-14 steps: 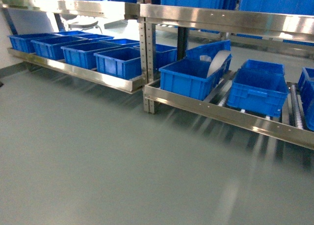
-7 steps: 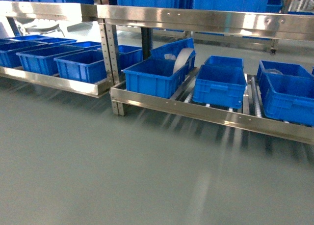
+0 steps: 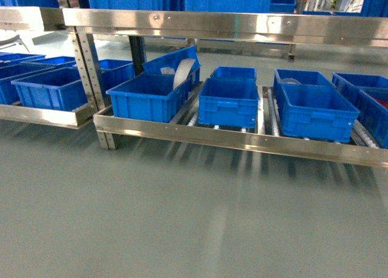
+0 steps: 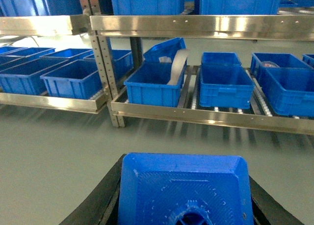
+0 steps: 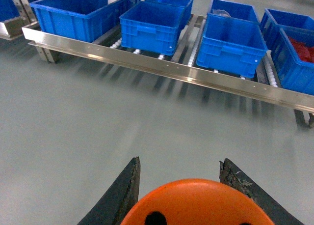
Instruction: Sort blue parts and orange caps into right shelf containers
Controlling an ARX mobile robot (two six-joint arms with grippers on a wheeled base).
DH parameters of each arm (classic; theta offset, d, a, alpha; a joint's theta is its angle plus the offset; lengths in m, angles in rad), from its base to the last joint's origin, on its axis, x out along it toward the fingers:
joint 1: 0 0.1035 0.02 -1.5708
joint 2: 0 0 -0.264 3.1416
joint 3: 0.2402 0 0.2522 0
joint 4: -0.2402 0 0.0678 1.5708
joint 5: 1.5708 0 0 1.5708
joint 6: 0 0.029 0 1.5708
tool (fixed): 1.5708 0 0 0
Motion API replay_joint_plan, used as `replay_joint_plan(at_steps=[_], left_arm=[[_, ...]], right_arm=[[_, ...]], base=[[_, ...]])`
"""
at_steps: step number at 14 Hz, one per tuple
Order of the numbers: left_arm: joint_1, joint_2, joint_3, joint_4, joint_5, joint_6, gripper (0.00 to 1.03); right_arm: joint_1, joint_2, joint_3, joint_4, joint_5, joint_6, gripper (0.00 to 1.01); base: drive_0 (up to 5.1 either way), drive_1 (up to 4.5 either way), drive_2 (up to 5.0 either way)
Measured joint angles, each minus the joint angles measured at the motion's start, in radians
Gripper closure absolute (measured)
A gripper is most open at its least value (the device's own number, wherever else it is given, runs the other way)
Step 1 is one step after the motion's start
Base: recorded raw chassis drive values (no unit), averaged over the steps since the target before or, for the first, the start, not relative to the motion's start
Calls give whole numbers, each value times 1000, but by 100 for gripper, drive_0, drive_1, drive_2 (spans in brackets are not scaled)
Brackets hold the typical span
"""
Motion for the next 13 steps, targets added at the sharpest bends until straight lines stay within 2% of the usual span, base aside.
replay_joint_plan(at_steps=[9, 13], left_arm=[[0, 0, 0, 0, 0, 0, 59], [-1, 0, 0, 0, 0, 0, 59]], right_arm=[[0, 0, 0, 0, 0, 0, 59], [0, -1, 0, 0, 1, 0, 59]], base=[[-154, -154, -154], [0, 0, 0]])
